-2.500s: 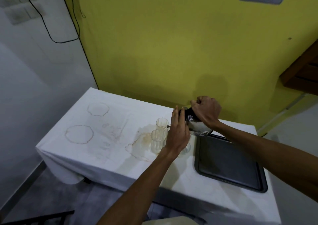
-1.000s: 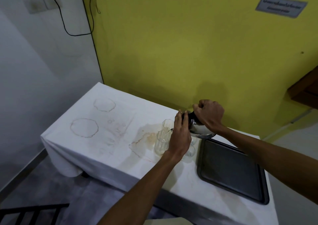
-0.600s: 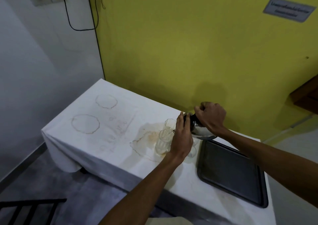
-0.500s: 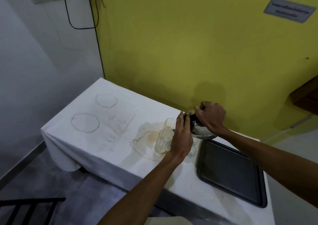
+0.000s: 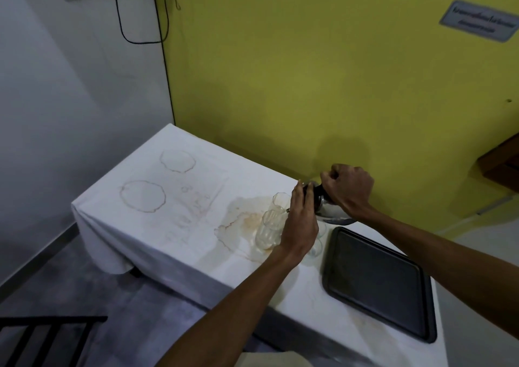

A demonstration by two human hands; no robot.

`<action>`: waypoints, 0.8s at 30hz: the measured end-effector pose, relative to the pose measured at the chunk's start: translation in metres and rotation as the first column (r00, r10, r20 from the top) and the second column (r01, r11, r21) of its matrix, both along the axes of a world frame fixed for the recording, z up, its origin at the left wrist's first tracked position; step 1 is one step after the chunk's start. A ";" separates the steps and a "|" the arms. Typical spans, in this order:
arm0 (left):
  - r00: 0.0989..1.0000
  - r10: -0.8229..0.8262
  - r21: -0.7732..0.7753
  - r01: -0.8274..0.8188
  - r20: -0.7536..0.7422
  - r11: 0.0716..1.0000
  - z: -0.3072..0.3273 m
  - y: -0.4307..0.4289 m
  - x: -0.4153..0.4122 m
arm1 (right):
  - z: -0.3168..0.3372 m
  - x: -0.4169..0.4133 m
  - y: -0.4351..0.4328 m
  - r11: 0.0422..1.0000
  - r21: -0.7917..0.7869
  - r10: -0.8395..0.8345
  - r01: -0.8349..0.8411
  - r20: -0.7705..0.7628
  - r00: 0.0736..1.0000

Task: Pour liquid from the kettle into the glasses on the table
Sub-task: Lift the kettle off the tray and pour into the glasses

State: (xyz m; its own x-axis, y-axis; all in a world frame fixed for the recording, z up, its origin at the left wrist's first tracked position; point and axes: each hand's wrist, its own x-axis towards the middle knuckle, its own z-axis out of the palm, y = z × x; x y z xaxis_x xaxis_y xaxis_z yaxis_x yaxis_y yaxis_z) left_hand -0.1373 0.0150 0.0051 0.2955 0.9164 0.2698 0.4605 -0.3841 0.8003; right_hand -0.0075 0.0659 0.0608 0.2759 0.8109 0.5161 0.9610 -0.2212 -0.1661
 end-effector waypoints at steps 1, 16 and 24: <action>1.000 0.000 -0.002 0.000 0.003 1.000 0.000 0.000 0.000 | 0.001 -0.001 0.000 1.000 0.002 0.008 -0.008 0.002 1.000; 1.000 0.027 -0.004 -0.027 0.010 1.000 -0.005 0.001 0.005 | 0.001 0.001 0.001 0.997 0.006 0.083 -0.083 0.033 0.996; 0.999 0.039 0.010 -0.039 -0.002 0.999 -0.008 0.005 0.006 | 0.003 0.000 0.003 0.995 0.021 0.101 -0.102 0.054 0.993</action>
